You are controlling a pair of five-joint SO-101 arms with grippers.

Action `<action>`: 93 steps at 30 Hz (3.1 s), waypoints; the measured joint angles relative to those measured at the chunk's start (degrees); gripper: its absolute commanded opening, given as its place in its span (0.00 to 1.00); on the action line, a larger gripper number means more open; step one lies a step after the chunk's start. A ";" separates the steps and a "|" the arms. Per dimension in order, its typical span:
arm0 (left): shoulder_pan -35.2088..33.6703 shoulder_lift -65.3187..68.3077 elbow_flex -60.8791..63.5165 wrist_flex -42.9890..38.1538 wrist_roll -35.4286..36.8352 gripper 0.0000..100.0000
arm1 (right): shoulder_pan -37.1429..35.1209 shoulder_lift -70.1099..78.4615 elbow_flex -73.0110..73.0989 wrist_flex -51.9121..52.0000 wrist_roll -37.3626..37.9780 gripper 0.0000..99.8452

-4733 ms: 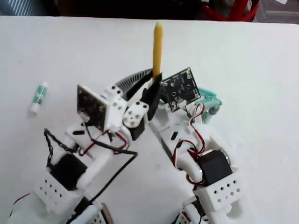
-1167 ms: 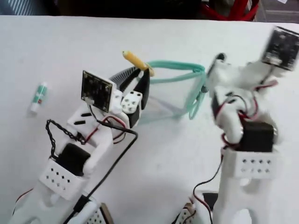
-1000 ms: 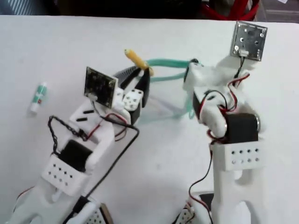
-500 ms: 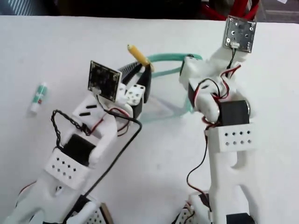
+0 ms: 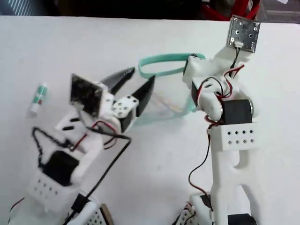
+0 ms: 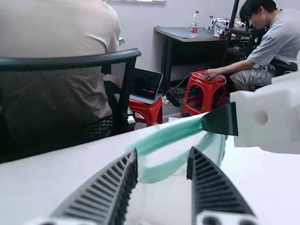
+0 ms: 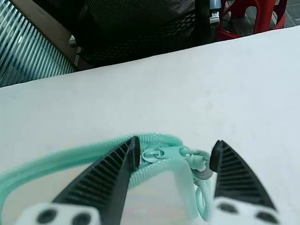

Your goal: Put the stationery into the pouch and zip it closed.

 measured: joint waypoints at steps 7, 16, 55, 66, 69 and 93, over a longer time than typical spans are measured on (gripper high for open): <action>-18.99 -3.52 -11.08 16.26 -5.54 0.18 | -0.18 0.00 1.14 0.00 0.00 0.24; -37.63 23.12 -20.04 29.45 -26.64 0.18 | -0.09 -0.09 1.93 0.00 0.00 0.24; -57.05 145.14 -138.99 67.34 -32.53 0.16 | -0.09 -0.09 2.46 0.00 0.00 0.24; -55.82 146.99 -139.34 68.13 -32.53 0.02 | -0.09 -0.09 2.46 0.00 0.00 0.24; -55.74 144.35 -139.25 68.31 -32.53 0.02 | -0.09 -0.09 2.46 0.00 0.00 0.24; -25.49 51.25 -71.12 61.80 -28.75 0.02 | -0.35 -0.09 2.46 0.00 0.00 0.24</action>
